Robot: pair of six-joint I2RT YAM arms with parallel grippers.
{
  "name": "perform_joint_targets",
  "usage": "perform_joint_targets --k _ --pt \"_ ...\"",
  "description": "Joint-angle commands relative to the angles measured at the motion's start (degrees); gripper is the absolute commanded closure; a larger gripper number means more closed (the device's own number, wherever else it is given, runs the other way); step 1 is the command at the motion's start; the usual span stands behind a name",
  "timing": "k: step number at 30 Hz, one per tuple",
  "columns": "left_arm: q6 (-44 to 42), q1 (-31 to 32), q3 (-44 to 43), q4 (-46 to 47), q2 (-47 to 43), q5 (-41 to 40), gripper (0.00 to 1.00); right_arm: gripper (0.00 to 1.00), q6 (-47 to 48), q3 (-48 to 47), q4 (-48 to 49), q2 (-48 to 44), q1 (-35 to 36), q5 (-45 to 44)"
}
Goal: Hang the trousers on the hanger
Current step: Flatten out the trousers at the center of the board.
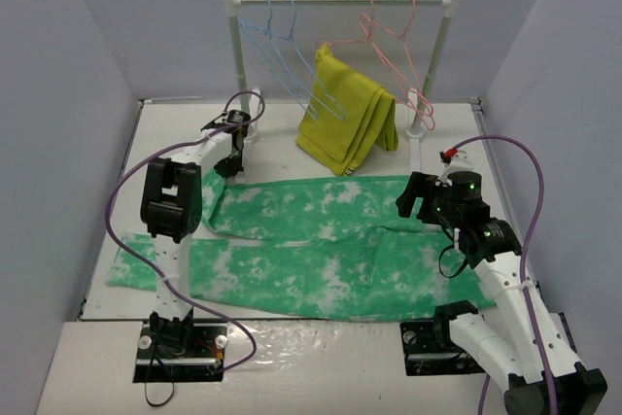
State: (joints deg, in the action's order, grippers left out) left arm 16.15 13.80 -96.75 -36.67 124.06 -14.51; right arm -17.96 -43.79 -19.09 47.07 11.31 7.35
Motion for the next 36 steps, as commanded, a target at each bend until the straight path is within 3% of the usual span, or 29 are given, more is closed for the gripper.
perform_joint_targets --k 1,6,12,16,21,25,30,33,36 --pt "3.5 -1.9 0.9 1.0 -11.1 -2.8 1.00 0.20 -0.2 -0.9 2.5 -0.2 -0.1 0.7" --pt "15.2 -7.7 16.5 6.6 -31.6 -2.7 1.00 0.20 -0.2 -1.6 2.4 -0.6 -0.1 1.1" --pt "27.8 -20.1 41.9 13.9 -50.8 2.6 0.97 0.20 -0.1 -1.5 2.4 -0.7 0.0 1.4" --pt "34.9 -27.8 53.1 15.4 -55.8 6.9 0.80 0.20 -0.2 -1.6 2.4 -0.6 0.4 1.7" --pt "36.1 -31.7 53.6 12.4 -59.3 5.9 0.64 0.20 -0.4 -1.7 2.4 -1.0 0.8 1.9" --pt "30.2 -29.9 47.3 9.7 -61.2 4.7 0.62 0.20 -1.5 -0.9 2.2 -0.7 0.8 1.1" --pt "25.2 -19.2 40.7 4.3 -58.1 1.2 0.62 0.20 -5.3 0.2 2.2 3.2 0.9 -0.6" --pt "28.6 -9.4 43.9 5.3 -56.7 -0.2 0.62 0.18 -9.2 1.3 2.3 5.7 0.8 -5.7" --pt "35.3 -7.0 49.3 7.4 -54.7 1.8 0.62 0.14 -15.4 2.5 2.4 10.2 0.7 -11.0"
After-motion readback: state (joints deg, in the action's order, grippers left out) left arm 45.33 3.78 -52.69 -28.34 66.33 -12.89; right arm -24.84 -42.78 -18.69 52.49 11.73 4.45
